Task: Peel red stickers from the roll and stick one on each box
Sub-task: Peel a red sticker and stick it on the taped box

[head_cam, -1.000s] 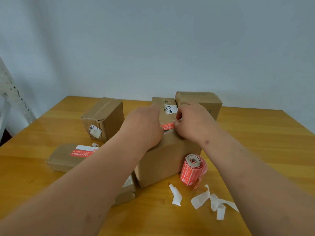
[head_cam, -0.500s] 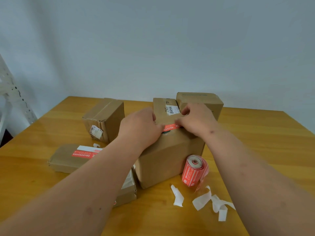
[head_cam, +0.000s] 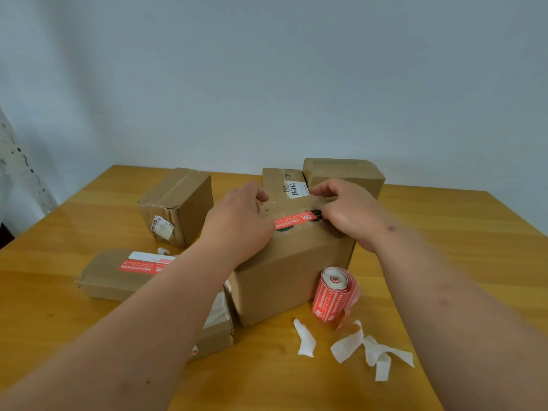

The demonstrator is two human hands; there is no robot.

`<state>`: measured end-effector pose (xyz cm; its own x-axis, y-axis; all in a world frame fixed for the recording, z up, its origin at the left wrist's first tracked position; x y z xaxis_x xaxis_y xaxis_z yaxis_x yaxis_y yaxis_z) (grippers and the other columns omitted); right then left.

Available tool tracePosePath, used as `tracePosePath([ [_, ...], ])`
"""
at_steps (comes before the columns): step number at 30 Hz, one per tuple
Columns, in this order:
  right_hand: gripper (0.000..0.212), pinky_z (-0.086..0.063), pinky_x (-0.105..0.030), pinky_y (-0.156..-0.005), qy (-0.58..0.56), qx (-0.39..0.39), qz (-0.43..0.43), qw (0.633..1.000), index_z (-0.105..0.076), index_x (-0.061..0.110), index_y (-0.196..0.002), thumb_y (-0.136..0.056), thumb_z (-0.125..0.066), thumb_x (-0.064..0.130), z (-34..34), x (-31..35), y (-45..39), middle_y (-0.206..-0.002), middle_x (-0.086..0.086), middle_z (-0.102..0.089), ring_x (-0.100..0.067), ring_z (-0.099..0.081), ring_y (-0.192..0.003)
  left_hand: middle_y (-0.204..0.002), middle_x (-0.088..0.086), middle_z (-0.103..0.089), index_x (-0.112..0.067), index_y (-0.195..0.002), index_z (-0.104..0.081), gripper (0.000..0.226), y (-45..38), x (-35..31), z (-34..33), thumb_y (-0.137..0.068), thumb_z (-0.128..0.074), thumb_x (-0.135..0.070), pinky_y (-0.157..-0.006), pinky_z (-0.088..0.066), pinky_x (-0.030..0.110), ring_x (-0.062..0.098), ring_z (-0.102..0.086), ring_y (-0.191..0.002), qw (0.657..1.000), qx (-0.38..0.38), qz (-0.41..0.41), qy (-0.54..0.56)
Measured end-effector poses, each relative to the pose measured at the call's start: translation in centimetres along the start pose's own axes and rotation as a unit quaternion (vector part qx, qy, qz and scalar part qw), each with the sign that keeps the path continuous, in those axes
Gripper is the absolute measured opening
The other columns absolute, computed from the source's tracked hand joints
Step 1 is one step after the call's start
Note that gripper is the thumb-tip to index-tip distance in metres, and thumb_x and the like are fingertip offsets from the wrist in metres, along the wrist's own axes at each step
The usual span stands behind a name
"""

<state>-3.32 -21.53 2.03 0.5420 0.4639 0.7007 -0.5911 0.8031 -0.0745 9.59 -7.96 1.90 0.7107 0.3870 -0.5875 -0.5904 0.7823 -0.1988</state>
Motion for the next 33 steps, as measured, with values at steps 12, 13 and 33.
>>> tracePosePath([
  [12,0.024,-0.04,-0.026,-0.077,-0.079,-0.017,-0.039,0.996,-0.061,0.027,-0.111,-0.088,-0.061,0.035,0.1,-1.4,1.0,-0.114,0.009,-0.057,-0.01,-0.051,-0.102,-0.141,-0.007,-0.039,-0.041,-0.122,-0.048,0.066,1.0,0.8,-0.4,-0.068,-0.061,-0.076,-0.111,-0.027,0.057,0.024,-0.029,-0.135,0.99,0.112,-0.012,-0.08],
  [13,0.031,-0.039,-0.026,-0.08,-0.088,0.005,-0.046,0.995,-0.059,0.029,-0.115,-0.087,-0.062,0.042,-0.2,-1.5,1.3,-0.117,0.009,-0.055,-0.011,-0.05,-0.106,-0.15,-0.008,-0.03,-0.043,-0.127,-0.043,0.077,1.1,1.1,-0.6,-0.062,-0.064,-0.079,-0.114,-0.02,0.061,0.026,-0.018,-0.143,0.986,0.144,-0.007,-0.086],
  [33,0.02,-0.035,-0.028,-0.046,0.157,-0.177,0.184,0.954,-0.053,0.014,-0.059,-0.077,-0.058,0.022,1.1,-1.3,7.4,-0.054,0.003,-0.052,-0.015,-0.049,-0.053,-0.159,-0.011,-0.011,-0.046,-0.148,-0.026,0.081,2.6,0.5,-0.3,-0.079,-0.07,-0.045,-0.117,-0.004,0.052,0.022,0.003,-0.145,0.981,0.096,-0.101,-0.132],
])
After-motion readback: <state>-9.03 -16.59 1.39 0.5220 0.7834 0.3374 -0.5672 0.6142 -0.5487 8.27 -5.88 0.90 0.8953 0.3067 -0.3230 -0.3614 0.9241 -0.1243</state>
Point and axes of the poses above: each hand's wrist, its own y-axis away from the middle knuckle, its own z-axis out of the back of the hand, x = y × z, the point moved 4 cm from there along -y, towards the middle knuckle
